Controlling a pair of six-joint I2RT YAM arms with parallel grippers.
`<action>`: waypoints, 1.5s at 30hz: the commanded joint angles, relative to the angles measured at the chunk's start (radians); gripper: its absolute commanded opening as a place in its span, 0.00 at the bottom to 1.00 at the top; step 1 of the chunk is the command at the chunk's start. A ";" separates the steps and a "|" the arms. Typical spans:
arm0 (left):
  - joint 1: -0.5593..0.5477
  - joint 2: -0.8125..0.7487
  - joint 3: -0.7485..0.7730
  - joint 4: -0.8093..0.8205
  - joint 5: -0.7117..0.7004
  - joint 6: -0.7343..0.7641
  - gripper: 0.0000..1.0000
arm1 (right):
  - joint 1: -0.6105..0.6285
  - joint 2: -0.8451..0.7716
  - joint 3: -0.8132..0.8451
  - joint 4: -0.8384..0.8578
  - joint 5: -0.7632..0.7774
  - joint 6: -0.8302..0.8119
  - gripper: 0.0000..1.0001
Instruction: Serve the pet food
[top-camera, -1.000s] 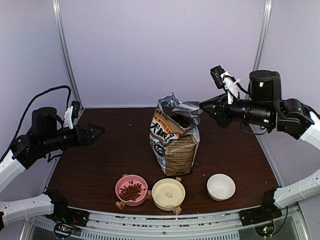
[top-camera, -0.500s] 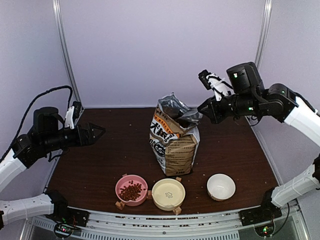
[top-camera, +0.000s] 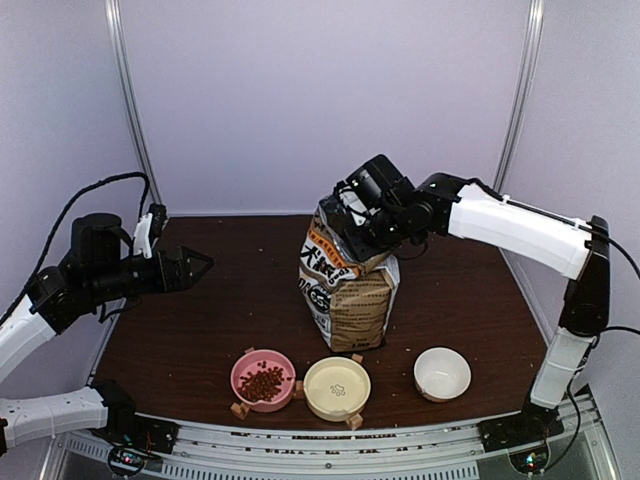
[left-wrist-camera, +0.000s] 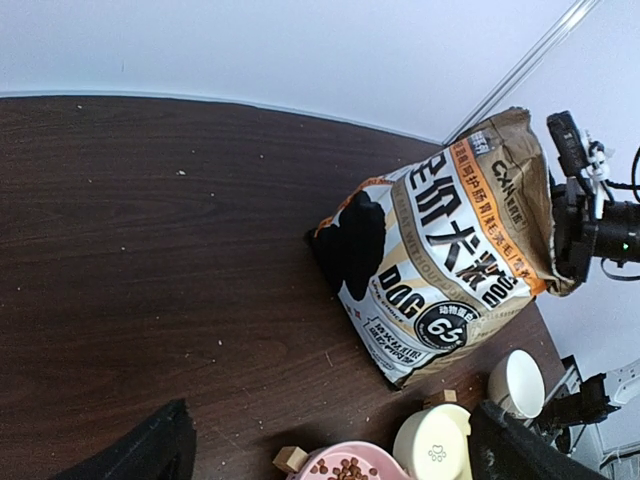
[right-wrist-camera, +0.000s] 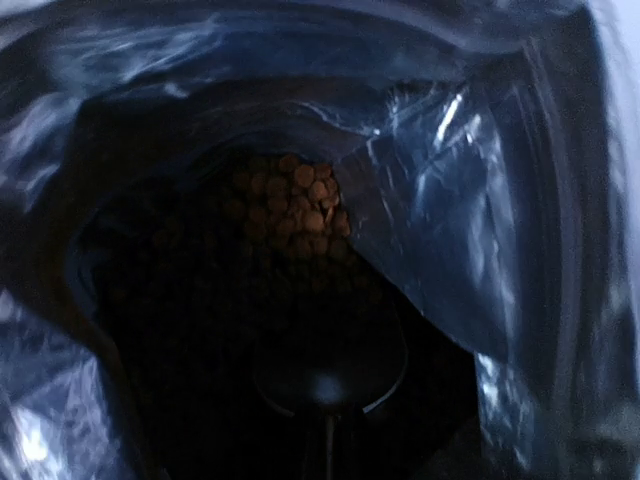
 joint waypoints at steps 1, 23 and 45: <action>0.006 -0.005 0.017 0.033 -0.009 0.006 0.98 | -0.007 0.088 -0.020 0.061 0.061 0.071 0.00; 0.006 -0.049 0.002 0.034 -0.028 0.004 0.98 | -0.007 -0.169 -0.444 0.756 0.029 -0.019 0.00; 0.005 -0.051 0.010 0.033 -0.023 0.005 0.98 | 0.012 -0.358 -0.568 0.845 -0.044 -0.076 0.00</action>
